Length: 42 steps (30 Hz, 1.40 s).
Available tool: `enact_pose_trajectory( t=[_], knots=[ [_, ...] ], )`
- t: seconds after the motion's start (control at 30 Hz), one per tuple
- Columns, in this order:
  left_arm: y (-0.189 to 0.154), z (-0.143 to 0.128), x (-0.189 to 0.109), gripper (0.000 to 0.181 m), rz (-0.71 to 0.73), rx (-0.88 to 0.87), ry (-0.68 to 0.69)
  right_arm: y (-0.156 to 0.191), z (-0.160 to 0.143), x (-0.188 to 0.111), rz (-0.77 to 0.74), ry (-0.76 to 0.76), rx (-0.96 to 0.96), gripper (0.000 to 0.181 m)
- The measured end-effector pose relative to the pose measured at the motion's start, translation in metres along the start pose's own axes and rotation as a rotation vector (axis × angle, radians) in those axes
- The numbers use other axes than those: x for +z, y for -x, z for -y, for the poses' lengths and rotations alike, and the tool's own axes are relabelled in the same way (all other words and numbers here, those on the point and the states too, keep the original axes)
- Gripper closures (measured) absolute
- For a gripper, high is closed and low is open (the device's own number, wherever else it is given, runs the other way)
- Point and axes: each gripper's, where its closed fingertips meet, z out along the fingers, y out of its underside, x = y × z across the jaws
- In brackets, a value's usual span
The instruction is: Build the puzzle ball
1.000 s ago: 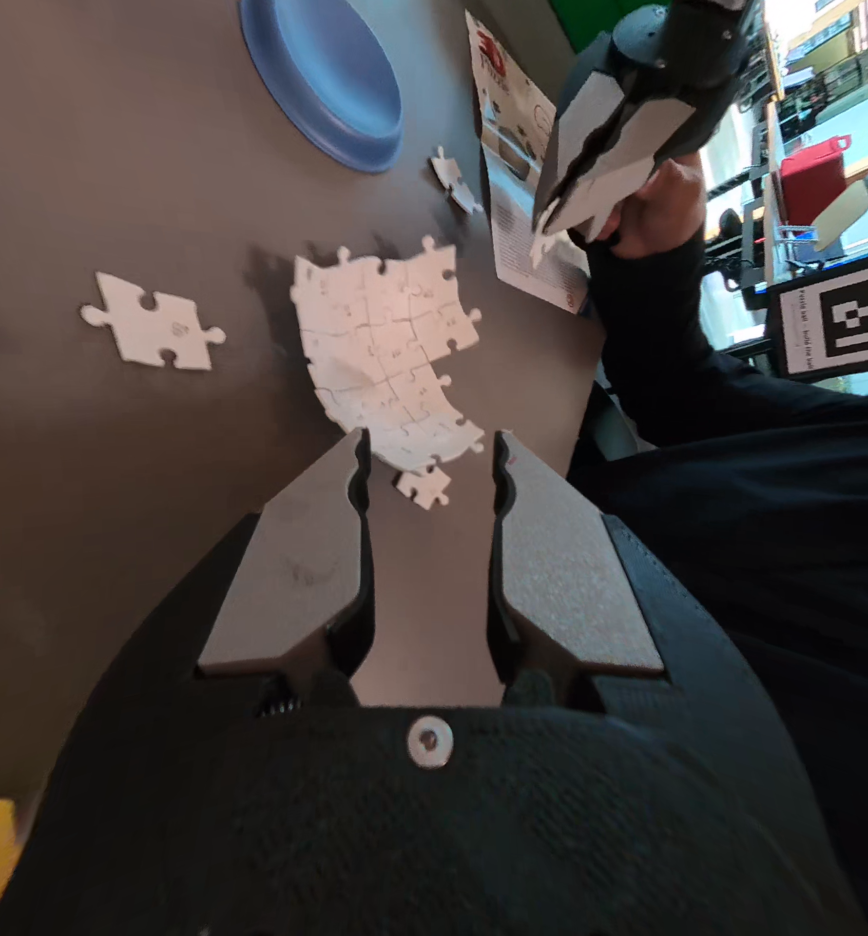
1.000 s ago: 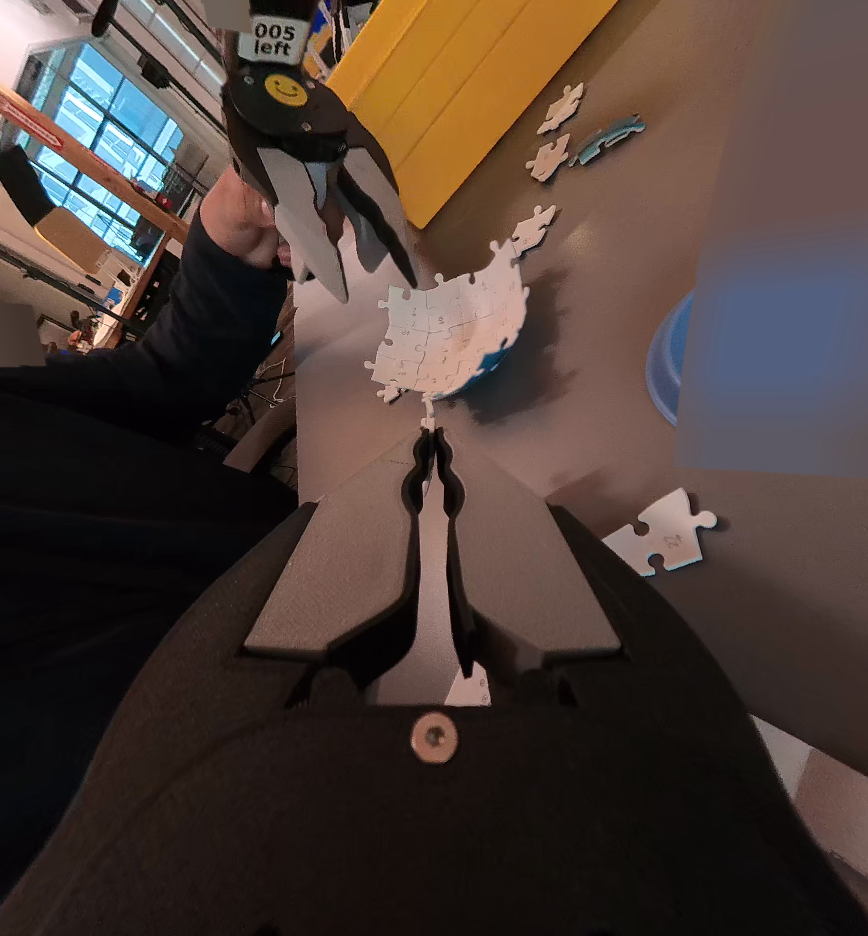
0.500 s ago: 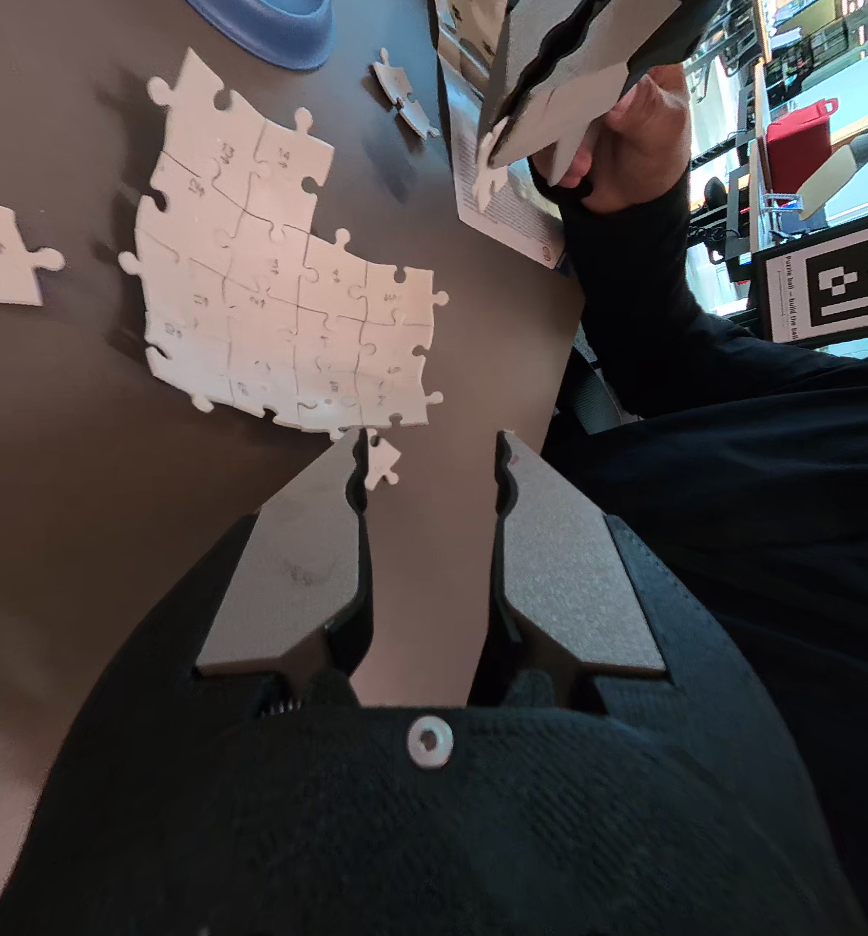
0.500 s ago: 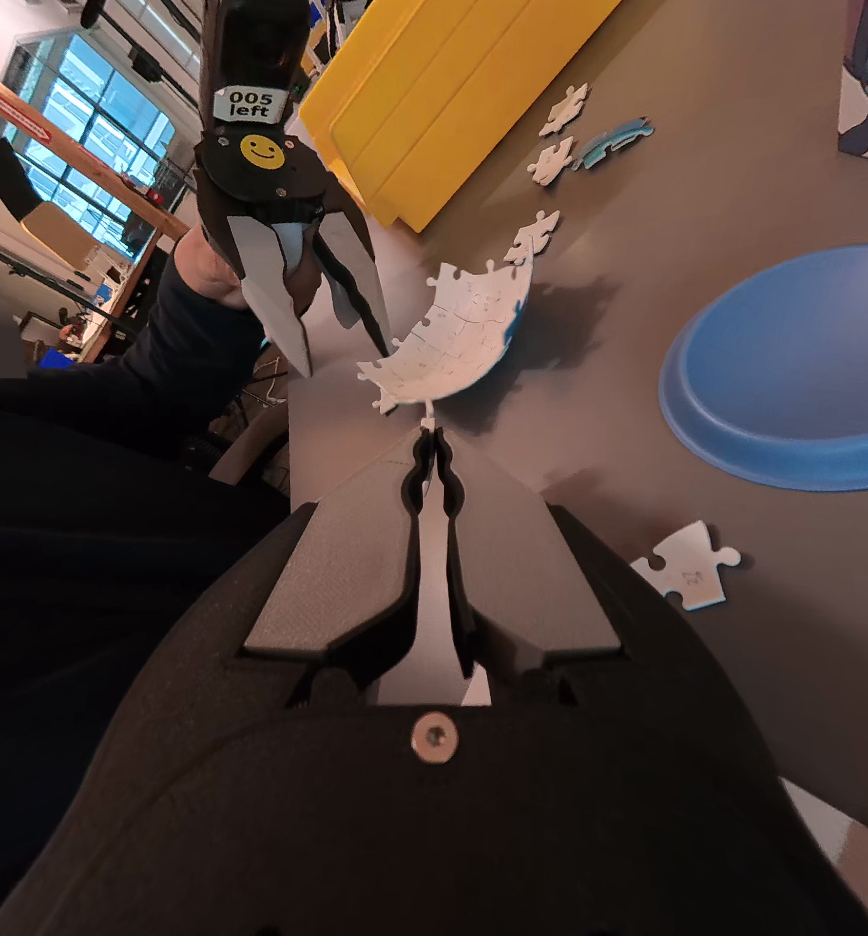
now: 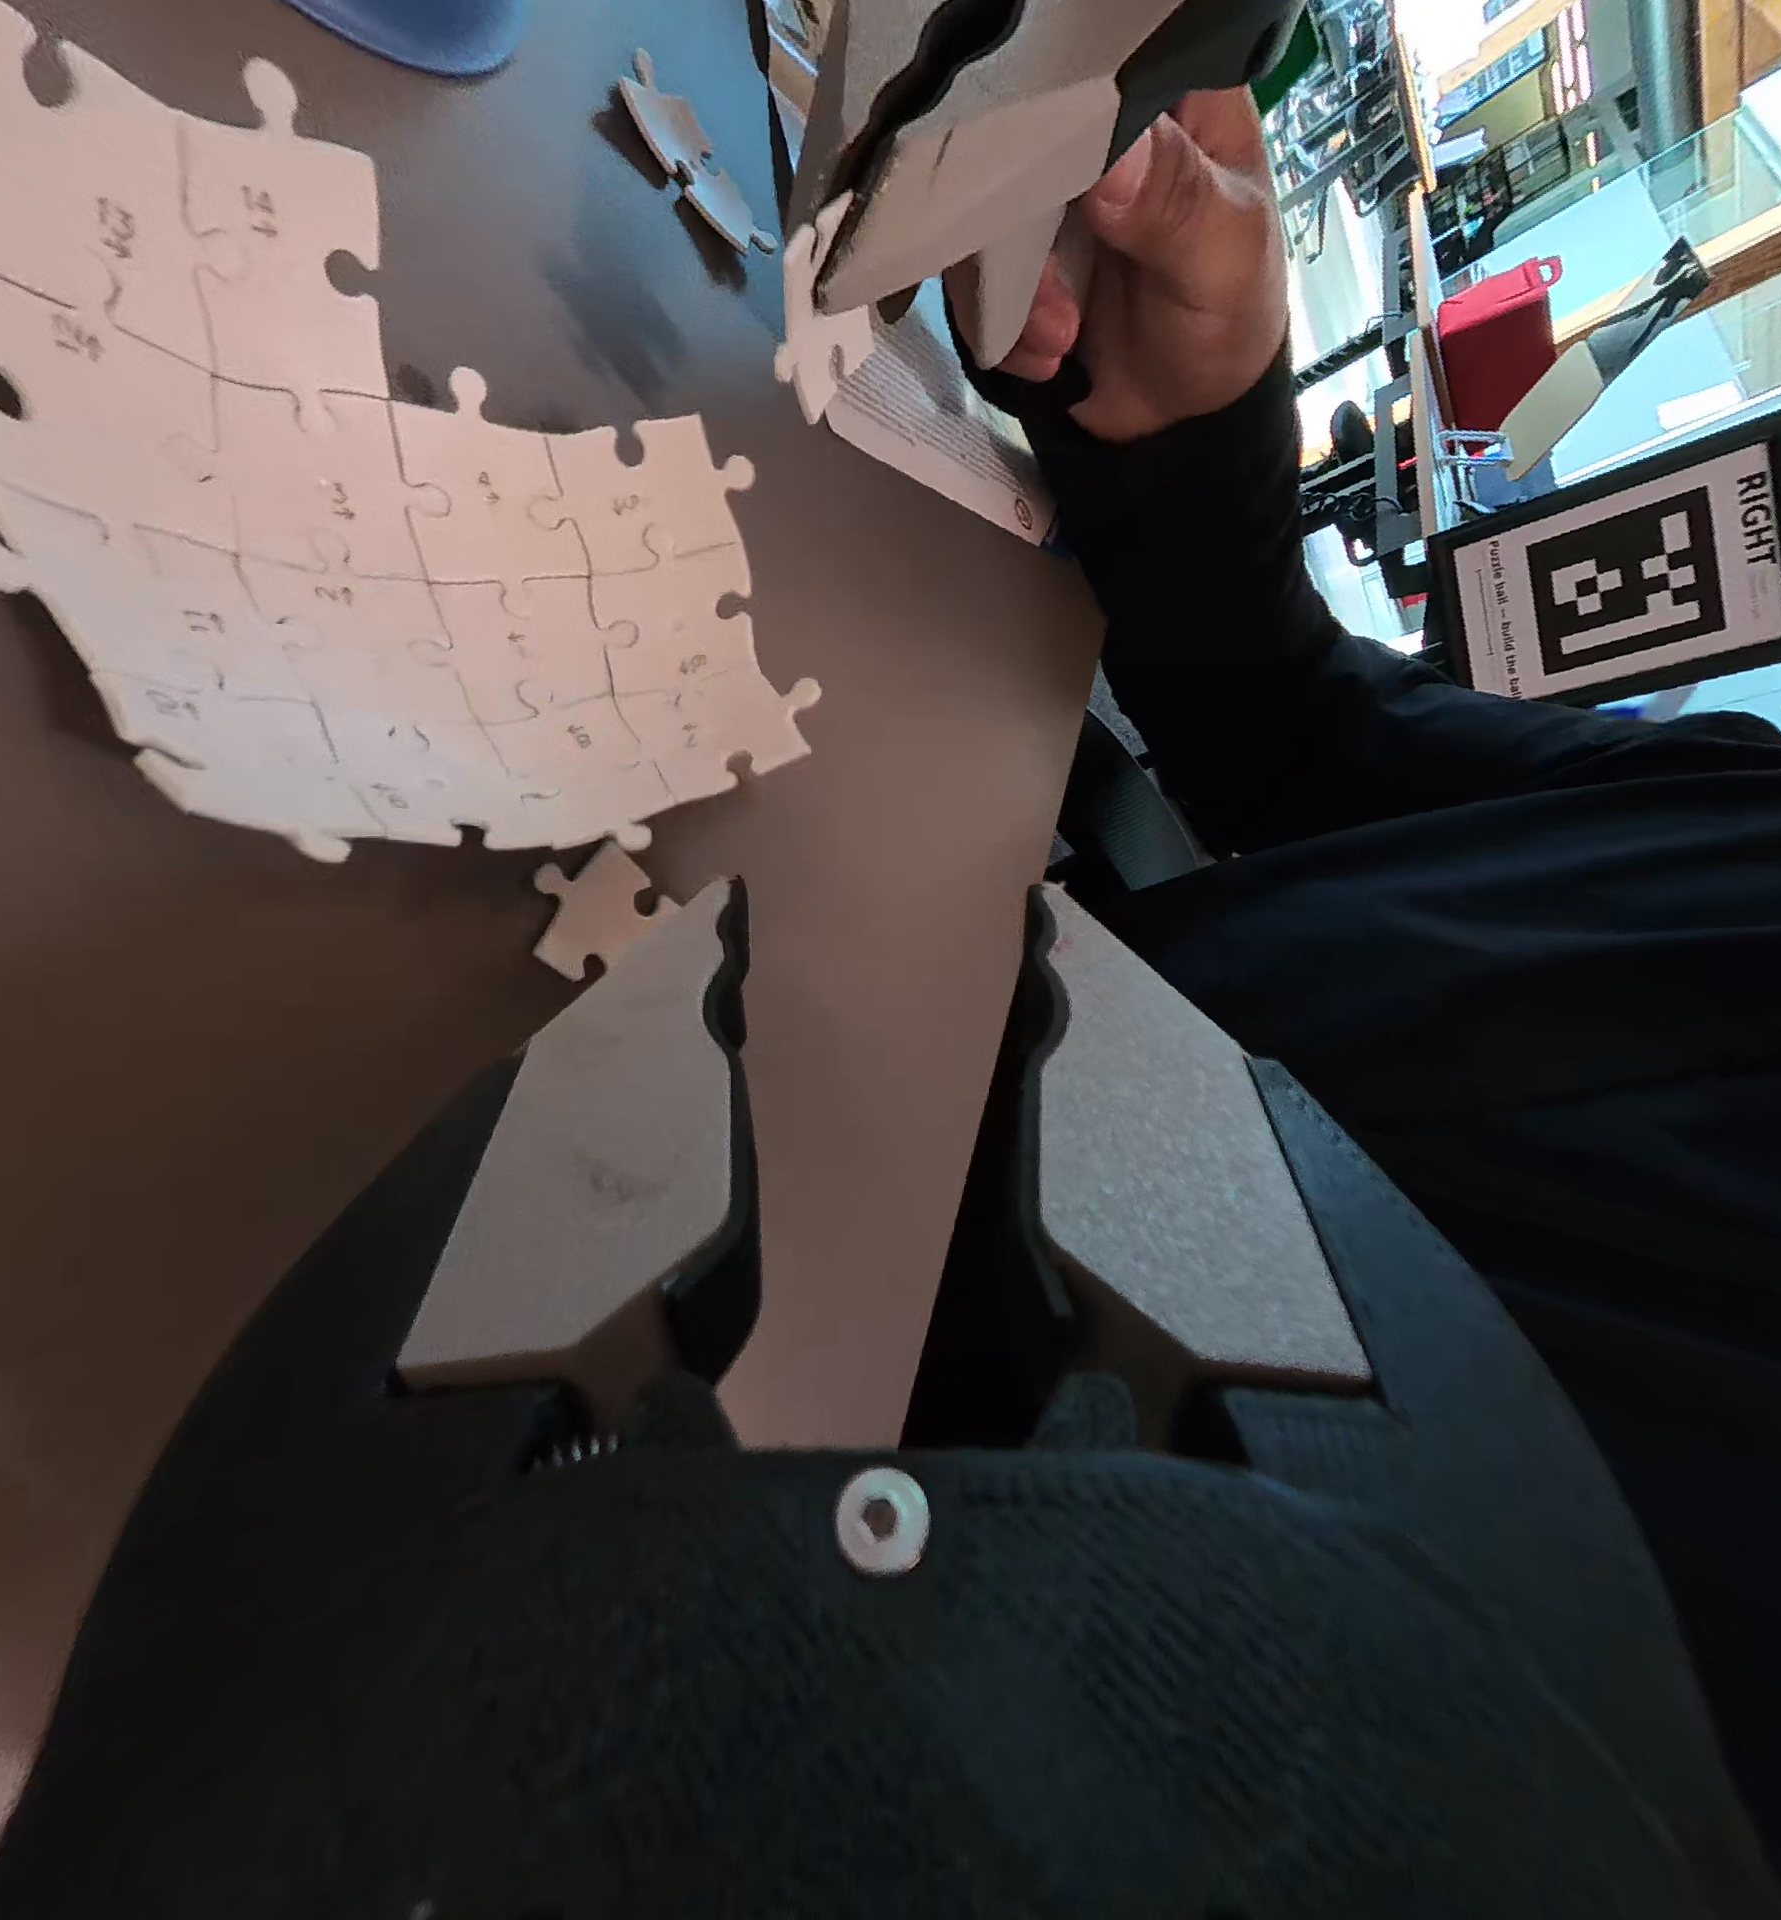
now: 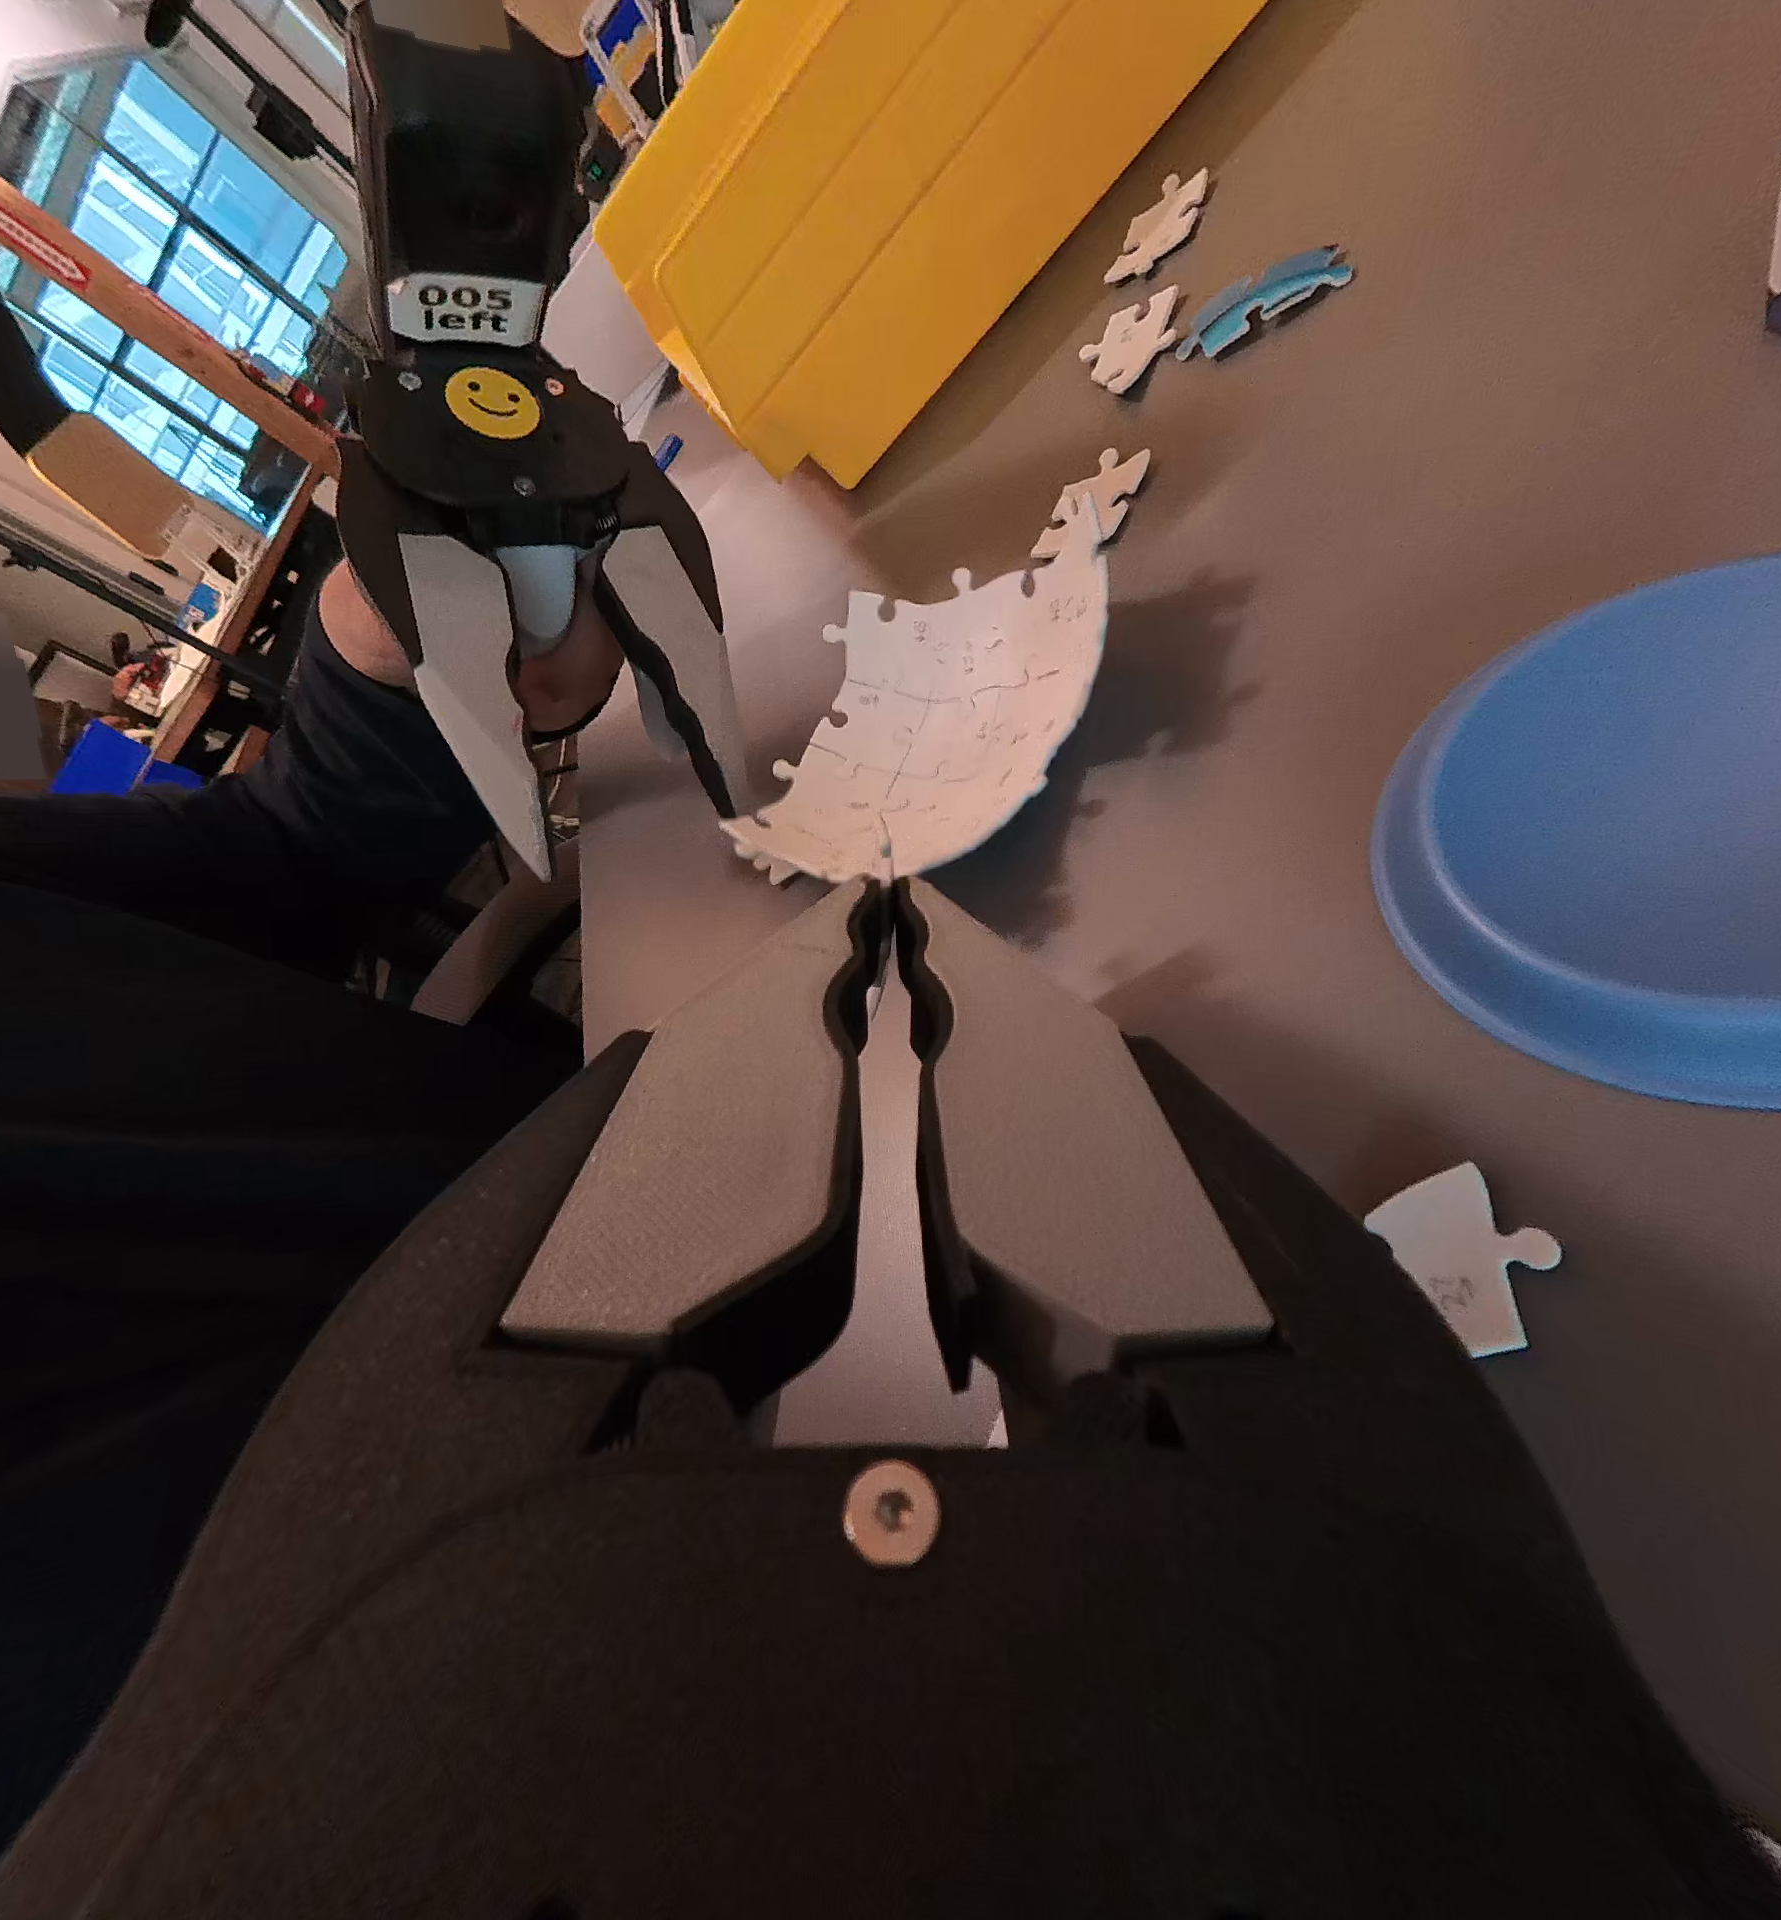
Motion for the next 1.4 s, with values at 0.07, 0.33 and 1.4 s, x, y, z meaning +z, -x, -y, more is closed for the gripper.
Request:
enact_pose_trajectory(
  t=[0.07, 0.33, 1.4],
  knots=[
    [-0.002, -0.002, 0.001, 0.13, -0.001, 0.008, 0.006, 0.0, 0.003, -0.001, 0.0, -0.009, -0.002, 0.181],
    [-0.012, 0.013, -0.033, 0.13, 0.057, 0.063, -0.059, -0.006, 0.01, -0.004, -0.015, -0.044, 0.011, 0.181],
    [0.087, 0.086, -0.003, 0.125, 0.294, 0.009, 0.053, -0.004, 0.023, -0.017, 0.024, -0.141, 0.014, 0.181]
  ],
)
